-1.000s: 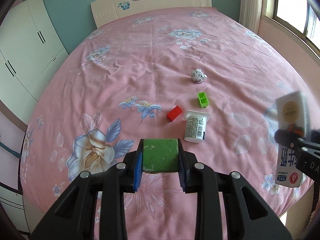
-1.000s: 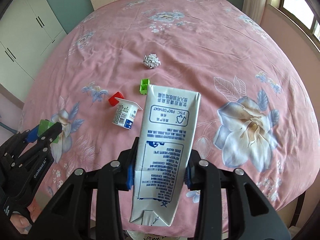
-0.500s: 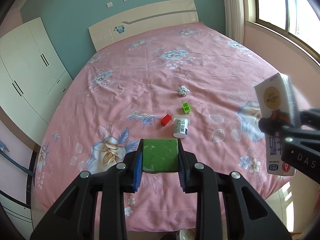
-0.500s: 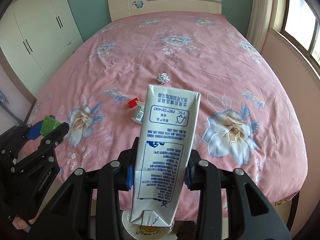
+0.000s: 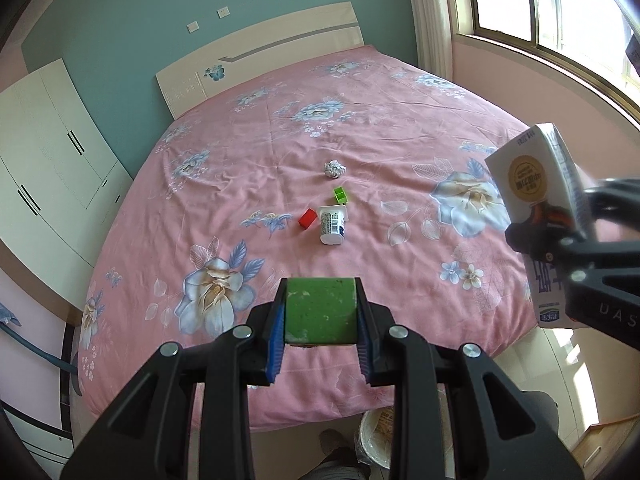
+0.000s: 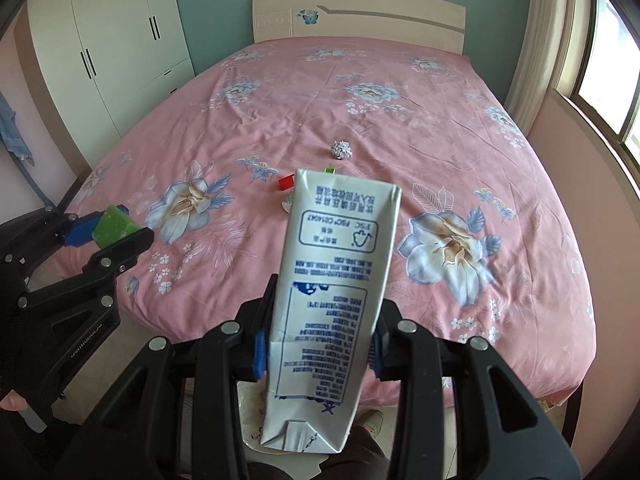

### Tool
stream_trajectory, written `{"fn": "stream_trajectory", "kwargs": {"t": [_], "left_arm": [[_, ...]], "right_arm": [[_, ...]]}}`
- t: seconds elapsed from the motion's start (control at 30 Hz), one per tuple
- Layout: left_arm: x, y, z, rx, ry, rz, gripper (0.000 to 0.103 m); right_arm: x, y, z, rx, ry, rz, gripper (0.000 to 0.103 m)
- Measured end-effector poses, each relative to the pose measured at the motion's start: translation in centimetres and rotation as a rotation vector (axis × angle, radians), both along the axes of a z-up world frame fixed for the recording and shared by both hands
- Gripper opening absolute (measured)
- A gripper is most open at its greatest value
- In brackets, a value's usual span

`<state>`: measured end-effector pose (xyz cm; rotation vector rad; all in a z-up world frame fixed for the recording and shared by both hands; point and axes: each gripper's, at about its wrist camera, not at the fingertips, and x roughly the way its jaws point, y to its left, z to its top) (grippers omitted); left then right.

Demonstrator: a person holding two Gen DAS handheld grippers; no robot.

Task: Collect trash

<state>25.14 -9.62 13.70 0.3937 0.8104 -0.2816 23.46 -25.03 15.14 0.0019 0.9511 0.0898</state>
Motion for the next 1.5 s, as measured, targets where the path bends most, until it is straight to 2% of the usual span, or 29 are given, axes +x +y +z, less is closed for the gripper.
{"fn": "stream_trajectory", "kwargs": {"t": [0.23, 0.53, 0.97, 1.5], "left_arm": [[-3.7, 0.7, -2.5, -0.009, 0.053, -0.041, 0.032], [-6.8, 1.3, -8.4, 0.032, 0.142, -0.071, 0.032], [-8.7, 1.6, -17.2, 0.054, 0.280, -0.095, 0.032], [-9.4, 1.0, -28.4, 0.071, 0.480, -0.092, 0.032]], "right_arm": [[-4.7, 1.0, -1.7, -0.009, 0.017, 0.052, 0.038], [-8.4, 2.3, -6.9, -0.019, 0.090, 0.107, 0.038], [-10.4, 3.4, -15.4, 0.003, 0.219, 0.149, 0.038], [-11.1, 5.1, -27.9, 0.048, 0.420, 0.177, 0.038]]}}
